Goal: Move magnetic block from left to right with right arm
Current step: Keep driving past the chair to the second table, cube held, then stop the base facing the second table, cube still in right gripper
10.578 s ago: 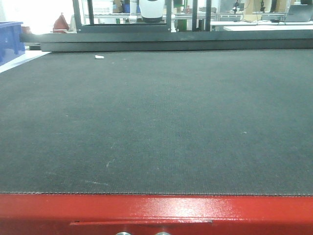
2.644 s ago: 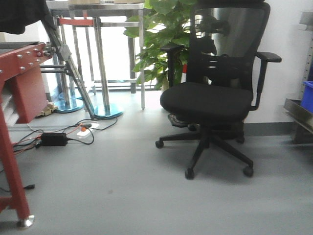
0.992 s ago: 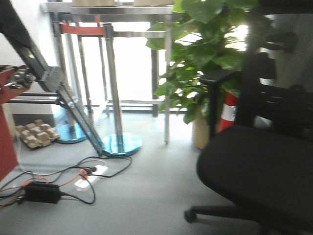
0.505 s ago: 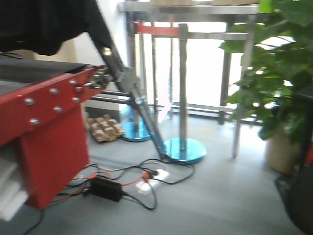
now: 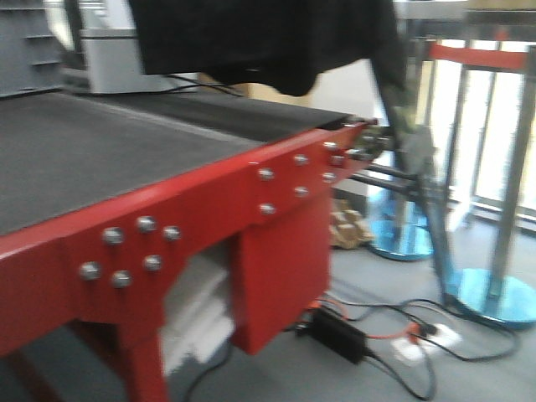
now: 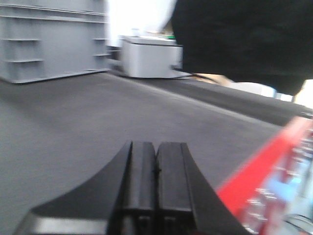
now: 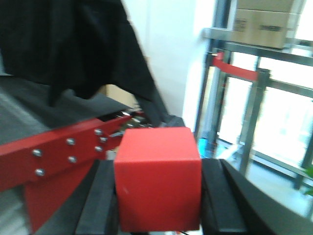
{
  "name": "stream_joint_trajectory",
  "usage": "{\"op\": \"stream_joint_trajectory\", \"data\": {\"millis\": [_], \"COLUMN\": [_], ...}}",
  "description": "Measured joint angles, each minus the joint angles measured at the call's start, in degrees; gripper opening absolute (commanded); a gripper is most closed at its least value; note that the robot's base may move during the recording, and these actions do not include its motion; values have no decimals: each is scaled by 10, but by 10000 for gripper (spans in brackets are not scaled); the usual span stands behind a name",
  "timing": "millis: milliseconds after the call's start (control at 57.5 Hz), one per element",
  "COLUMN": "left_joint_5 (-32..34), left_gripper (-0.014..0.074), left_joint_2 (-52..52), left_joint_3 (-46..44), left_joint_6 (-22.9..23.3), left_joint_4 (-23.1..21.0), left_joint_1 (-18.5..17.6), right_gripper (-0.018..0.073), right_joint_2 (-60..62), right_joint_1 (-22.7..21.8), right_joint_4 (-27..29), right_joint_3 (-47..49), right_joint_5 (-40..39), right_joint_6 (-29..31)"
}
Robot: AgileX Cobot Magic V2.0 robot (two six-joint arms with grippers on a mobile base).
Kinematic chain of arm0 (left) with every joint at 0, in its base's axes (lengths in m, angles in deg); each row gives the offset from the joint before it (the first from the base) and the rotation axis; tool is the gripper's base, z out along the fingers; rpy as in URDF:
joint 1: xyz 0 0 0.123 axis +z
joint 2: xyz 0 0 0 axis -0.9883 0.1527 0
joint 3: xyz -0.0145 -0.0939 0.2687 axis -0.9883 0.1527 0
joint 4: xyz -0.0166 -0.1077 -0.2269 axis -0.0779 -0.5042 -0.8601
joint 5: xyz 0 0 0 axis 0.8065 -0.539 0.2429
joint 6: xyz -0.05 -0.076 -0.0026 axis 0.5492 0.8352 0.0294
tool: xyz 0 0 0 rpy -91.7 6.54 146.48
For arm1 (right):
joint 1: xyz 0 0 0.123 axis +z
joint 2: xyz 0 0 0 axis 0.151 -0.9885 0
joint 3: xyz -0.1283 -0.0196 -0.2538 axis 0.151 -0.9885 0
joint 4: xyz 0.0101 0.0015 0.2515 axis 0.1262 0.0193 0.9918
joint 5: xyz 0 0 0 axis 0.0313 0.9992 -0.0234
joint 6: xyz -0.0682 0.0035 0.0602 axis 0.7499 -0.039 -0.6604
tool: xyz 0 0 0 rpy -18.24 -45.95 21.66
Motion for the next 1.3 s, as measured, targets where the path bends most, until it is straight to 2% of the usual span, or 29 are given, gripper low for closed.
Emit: {"op": "stream_joint_trajectory", "data": {"millis": [1305], "left_joint_5": [0], "left_gripper": [-126], "left_joint_2": [0], "left_joint_3": [0], "left_joint_6": [0], "left_joint_4": [0], "left_joint_1": [0], "right_gripper": [326], "right_joint_2": [0], "right_joint_1": [0], "right_joint_4": [0], "right_joint_3": [0], "right_joint_5": [0], "right_joint_6": [0]}}
